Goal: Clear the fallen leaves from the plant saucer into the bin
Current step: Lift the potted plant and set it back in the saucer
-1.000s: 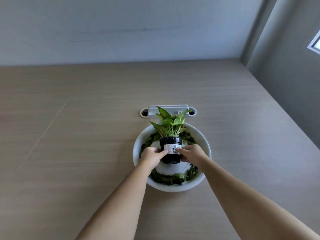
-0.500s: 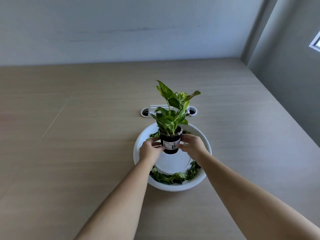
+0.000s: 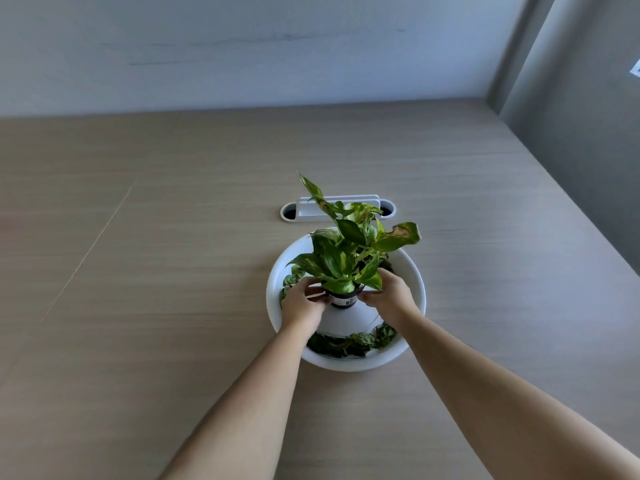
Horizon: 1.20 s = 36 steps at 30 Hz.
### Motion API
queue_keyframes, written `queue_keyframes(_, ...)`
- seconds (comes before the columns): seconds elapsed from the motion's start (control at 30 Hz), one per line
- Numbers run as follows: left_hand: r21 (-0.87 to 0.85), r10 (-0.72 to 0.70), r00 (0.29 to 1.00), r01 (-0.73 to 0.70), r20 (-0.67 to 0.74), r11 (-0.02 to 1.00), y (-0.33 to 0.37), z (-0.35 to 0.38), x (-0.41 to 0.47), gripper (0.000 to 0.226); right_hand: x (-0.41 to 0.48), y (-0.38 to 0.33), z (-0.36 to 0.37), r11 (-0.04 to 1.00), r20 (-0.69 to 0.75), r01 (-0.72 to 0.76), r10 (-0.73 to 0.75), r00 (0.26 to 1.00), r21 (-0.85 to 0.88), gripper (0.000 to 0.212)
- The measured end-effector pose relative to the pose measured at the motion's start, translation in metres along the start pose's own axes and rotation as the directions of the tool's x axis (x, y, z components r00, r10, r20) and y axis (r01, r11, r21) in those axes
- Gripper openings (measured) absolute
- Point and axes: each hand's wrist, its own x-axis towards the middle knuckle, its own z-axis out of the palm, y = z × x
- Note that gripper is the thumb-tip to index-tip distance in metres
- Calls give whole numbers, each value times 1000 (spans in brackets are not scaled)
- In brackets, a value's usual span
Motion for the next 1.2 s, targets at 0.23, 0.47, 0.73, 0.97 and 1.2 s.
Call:
queue_keyframes(0.23, -26, 5, 1000, -4, 19, 1000, -3, 0, 2, 30, -2, 2, 0, 1000, 3, 5, -5, 1000, 29, 41)
queue_keyframes(0.47, 231, -30, 999, 33, -15, 972, 5, -13, 0, 26, -4, 2, -8, 986, -81, -48, 35, 996, -162, 22)
queue_keyframes(0.73, 829, -72, 922, -304, 379, 469, 11, -19, -21, 44, -30, -15, 3, 748, 299, 206, -11, 954, -631, 21)
queue_keyframes(0.97, 811, 51, 909, -394, 415, 433, -6, -14, -26, 27, -42, 3, 19, 556, 331, 246, 55, 942, -794, 30)
queue_keyframes(1.2, 708, 102, 891, -416, 442, 570, -21, -6, -16, 13, -44, 19, 29, 614, 219, 188, -26, 975, -767, 23)
